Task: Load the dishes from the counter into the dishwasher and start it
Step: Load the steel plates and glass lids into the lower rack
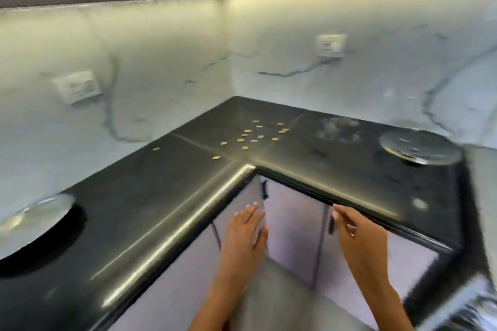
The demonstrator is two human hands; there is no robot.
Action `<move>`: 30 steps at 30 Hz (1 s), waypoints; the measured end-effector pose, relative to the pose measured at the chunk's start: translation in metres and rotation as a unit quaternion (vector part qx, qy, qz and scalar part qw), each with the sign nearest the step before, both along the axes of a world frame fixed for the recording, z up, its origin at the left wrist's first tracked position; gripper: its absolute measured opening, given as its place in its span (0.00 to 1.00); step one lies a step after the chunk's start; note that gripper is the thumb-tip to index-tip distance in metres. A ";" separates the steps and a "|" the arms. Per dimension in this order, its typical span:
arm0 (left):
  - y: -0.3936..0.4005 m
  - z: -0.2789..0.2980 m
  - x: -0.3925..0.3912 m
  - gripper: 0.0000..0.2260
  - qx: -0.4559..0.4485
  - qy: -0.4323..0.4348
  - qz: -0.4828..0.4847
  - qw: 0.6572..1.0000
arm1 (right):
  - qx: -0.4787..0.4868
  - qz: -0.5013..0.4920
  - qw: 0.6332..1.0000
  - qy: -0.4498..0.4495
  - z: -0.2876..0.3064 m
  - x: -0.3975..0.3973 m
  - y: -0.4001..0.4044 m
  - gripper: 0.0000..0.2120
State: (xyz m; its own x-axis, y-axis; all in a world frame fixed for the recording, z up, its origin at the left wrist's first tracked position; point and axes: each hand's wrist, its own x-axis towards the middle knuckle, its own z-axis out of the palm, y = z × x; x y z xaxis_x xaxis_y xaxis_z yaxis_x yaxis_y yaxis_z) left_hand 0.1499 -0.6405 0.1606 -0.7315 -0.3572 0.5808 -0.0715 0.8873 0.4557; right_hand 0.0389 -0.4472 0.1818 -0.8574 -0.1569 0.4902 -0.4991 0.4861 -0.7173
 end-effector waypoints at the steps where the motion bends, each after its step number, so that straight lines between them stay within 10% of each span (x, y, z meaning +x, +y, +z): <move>1: -0.023 0.001 0.016 0.18 0.005 -0.002 0.038 0.999 | 0.010 0.032 0.999 0.020 0.003 0.001 -0.034 0.05; 16: -0.379 -0.033 0.209 0.17 0.038 -0.183 0.459 0.869 | 0.058 0.413 0.909 0.001 -0.027 0.090 -0.429 0.09; 23: -0.453 -0.052 0.240 0.10 0.040 -0.284 0.477 0.831 | 0.115 0.446 0.888 -0.017 -0.052 0.096 -0.459 0.10; 30: -0.473 -0.033 0.234 0.16 -0.119 -0.245 0.407 0.872 | 0.122 0.417 0.900 -0.030 -0.066 0.078 -0.442 0.10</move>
